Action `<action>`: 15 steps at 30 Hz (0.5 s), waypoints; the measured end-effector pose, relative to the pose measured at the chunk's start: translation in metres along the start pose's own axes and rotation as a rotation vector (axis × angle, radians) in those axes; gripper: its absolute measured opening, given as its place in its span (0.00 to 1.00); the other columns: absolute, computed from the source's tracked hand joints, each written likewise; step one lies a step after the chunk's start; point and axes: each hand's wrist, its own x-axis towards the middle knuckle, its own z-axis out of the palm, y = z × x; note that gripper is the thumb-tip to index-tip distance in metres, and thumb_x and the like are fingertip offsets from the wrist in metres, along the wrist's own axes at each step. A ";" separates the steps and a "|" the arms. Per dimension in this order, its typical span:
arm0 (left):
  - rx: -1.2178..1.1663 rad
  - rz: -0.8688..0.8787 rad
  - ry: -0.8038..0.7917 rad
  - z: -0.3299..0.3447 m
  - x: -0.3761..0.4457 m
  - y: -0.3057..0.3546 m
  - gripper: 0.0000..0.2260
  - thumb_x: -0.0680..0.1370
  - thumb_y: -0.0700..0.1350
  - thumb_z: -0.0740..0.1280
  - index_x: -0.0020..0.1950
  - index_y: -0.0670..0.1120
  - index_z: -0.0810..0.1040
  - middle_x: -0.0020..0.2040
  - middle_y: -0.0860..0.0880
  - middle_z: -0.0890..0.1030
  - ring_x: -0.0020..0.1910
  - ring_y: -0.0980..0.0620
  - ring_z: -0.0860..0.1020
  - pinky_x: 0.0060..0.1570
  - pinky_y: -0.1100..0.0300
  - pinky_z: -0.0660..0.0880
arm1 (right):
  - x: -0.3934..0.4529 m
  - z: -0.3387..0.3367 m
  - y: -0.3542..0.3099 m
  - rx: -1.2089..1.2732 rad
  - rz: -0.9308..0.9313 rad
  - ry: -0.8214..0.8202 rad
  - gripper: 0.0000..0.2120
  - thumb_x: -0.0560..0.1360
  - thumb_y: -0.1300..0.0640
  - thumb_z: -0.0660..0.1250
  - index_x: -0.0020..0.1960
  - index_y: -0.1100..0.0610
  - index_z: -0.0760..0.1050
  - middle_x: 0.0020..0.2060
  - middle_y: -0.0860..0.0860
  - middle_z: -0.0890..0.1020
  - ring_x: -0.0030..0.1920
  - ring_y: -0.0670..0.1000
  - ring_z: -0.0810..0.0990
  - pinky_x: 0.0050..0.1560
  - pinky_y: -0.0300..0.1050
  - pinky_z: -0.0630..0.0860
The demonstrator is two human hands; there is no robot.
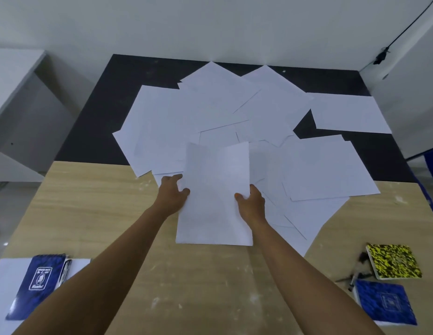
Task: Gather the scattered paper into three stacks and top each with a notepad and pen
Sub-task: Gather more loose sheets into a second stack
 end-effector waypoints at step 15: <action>0.598 -0.019 -0.016 -0.002 0.074 -0.006 0.36 0.78 0.58 0.62 0.79 0.47 0.47 0.80 0.49 0.44 0.78 0.45 0.45 0.72 0.41 0.54 | 0.022 -0.010 0.035 0.106 0.009 -0.045 0.12 0.73 0.57 0.69 0.57 0.53 0.78 0.49 0.46 0.83 0.49 0.46 0.81 0.51 0.44 0.79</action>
